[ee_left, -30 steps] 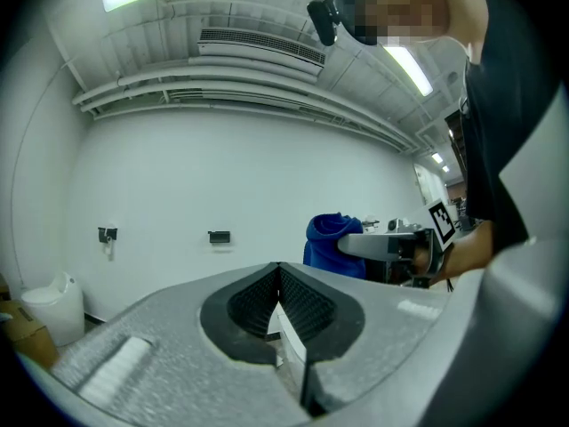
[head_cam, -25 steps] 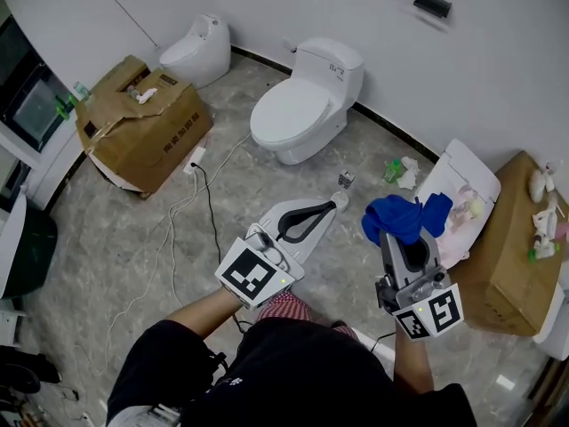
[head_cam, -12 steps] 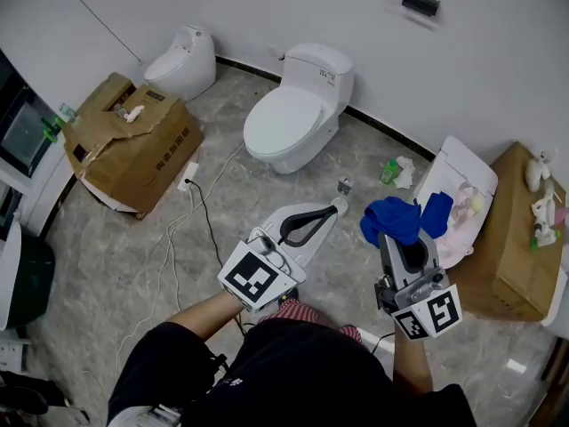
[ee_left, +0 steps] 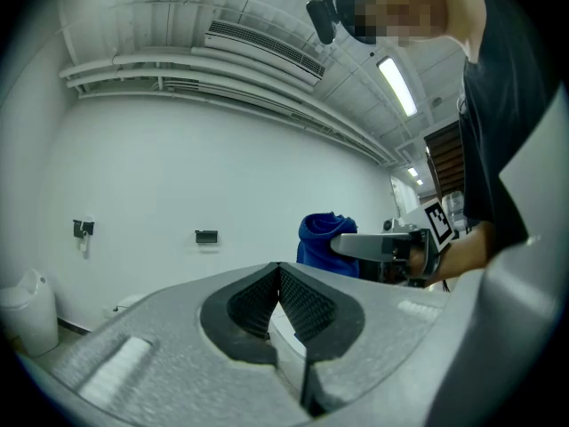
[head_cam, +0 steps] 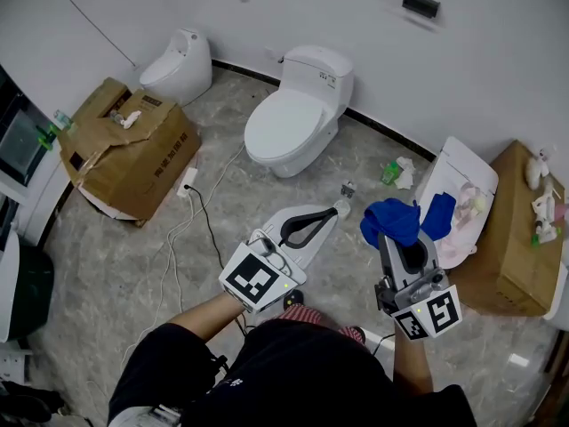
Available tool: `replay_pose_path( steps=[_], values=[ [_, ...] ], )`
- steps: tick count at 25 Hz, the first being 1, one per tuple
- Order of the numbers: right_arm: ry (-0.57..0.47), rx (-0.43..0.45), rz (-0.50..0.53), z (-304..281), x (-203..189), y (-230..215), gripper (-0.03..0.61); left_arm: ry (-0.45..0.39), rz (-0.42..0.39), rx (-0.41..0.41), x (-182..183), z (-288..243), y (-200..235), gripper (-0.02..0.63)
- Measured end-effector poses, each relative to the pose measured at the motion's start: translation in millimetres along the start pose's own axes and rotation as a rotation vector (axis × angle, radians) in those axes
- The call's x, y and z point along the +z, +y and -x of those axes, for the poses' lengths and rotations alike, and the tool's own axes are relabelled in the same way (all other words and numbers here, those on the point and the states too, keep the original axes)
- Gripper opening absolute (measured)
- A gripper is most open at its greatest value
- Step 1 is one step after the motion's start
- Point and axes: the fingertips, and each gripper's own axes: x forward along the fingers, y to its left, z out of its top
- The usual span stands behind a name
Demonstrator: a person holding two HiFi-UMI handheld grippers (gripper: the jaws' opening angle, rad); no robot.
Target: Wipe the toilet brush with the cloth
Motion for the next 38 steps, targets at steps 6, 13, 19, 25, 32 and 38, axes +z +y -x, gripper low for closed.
replay_pose_path(
  steps=[6,13,19,25,32,38],
  values=[
    [0.004,-0.02,0.01,-11.9,-3.5,4.8,0.078,-0.005,-0.002,-0.024,-1.0,4.2,12.7,-0.007],
    [0.001,-0.044,0.017,-26.1,-7.3,7.6,0.078,-0.008,-0.015,-0.053,-2.6,7.0,27.6,-0.008],
    [0.01,-0.061,0.023,-39.6,-13.5,14.5,0.078,-0.018,-0.006,-0.067,-5.2,14.3,40.8,-0.007],
    [0.007,-0.087,0.028,-47.2,-16.8,17.4,0.078,-0.021,-0.003,-0.082,-7.8,17.6,52.1,-0.007],
    [0.016,-0.121,0.04,-44.9,-17.3,16.8,0.078,-0.039,0.011,-0.086,-7.1,16.6,60.4,-0.008],
    [0.014,-0.139,0.036,-41.0,-16.0,6.0,0.078,-0.047,0.006,-0.096,-5.5,5.5,61.3,-0.008]
  ],
)
